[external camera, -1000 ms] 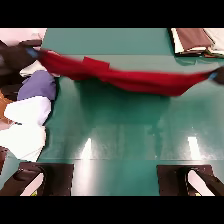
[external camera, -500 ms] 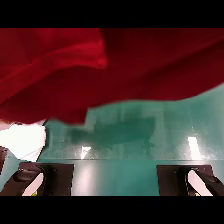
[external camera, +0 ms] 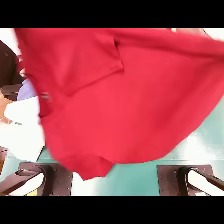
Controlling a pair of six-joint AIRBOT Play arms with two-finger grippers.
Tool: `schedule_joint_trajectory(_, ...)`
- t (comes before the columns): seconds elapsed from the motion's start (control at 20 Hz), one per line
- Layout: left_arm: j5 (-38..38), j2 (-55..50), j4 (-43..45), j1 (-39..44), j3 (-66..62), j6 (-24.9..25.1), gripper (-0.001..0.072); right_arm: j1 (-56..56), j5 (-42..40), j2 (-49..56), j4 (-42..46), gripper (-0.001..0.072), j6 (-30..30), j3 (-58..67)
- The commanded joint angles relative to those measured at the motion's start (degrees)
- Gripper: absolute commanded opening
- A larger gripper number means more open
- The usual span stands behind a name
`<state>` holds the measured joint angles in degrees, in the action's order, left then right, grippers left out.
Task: Fold the shirts.
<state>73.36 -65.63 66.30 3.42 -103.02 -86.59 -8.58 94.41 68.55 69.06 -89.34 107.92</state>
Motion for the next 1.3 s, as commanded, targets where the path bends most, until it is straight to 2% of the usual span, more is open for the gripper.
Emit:
schedule_joint_trajectory(0.0, 1.01, -12.66, -2.38, -0.07, 10.23, -0.44, 0.0025, 1.33, 1.62, 11.39, 0.2, 0.0012, 1.18, -7.45)
schedule_joint_trajectory(0.2, -9.11, -25.03, -2.45, -0.13, 12.46, -0.02, 0.0024, 3.3, -4.15, 25.2, 0.07, 0.0012, 4.37, -9.33)
schedule_joint_trajectory(0.35, -18.88, -28.87, -2.45, -0.13, 10.25, -0.02, 0.0024, 3.26, -9.29, 33.59, -0.5, 0.0012, 4.42, -1.66)
schedule_joint_trajectory(0.45, -21.49, -29.03, -2.43, -0.13, 9.03, 0.04, 0.0024, 3.28, -9.07, 36.89, -0.55, 0.0012, 4.42, 4.66)
schedule_joint_trajectory(0.5, -20.7, -28.98, -2.32, -0.13, 8.24, 0.04, 0.0025, 3.28, -8.63, 37.35, -0.5, 0.0012, 4.42, 6.82)
schedule_joint_trajectory(0.6, -13.75, -28.81, -1.66, -0.13, 6.69, 0.57, 0.0025, 3.72, -7.34, 36.44, -0.26, 0.0012, 5.14, 7.67)
schedule_joint_trajectory(0.75, -4.02, -28.7, 2.62, 0.04, 8.2, 1.31, 0.0023, 4.33, -6.64, 32.09, 1.77, 0.0012, 5.46, 0.33)
schedule_joint_trajectory(0.85, -2.36, -28.7, 5.27, 0.07, 11.56, 1.03, 0.0024, 4.59, -8.96, 28.85, 2.67, 0.0012, 5.46, -8.07)
schedule_joint_trajectory(1.05, -2.84, -28.72, 4.61, 0.04, 20.22, 0.98, 0.0028, 5.35, -16.22, 23.93, 2.45, 0.0014, 5.42, -23.28)
schedule_joint_trajectory(1.1, -3.41, -28.72, 4.61, 0.04, 21.86, 0.98, 0.0176, 5.35, -17.29, 23.34, 1.9, 0.0015, 5.4, -25.31)
schedule_joint_trajectory(1.15, -3.8, -28.72, 4.61, 0.04, 22.93, 0.9, 0.0437, 5.33, -17.77, 23.1, 0.26, 0.0049, 5.4, -26.6)
schedule_joint_trajectory(1.2, -3.8, -28.63, 4.61, 0.04, 23.19, 0.5, 0.042, 5.01, -17.75, 23.12, -1.75, 0.0263, 5.42, -26.88)
schedule_joint_trajectory(1.25, -3.58, -28.13, 4.63, 0.04, 23.15, -0.07, 0.0418, 4.52, -17.49, 23.1, -3.82, 0.042, 5.42, -26.82)
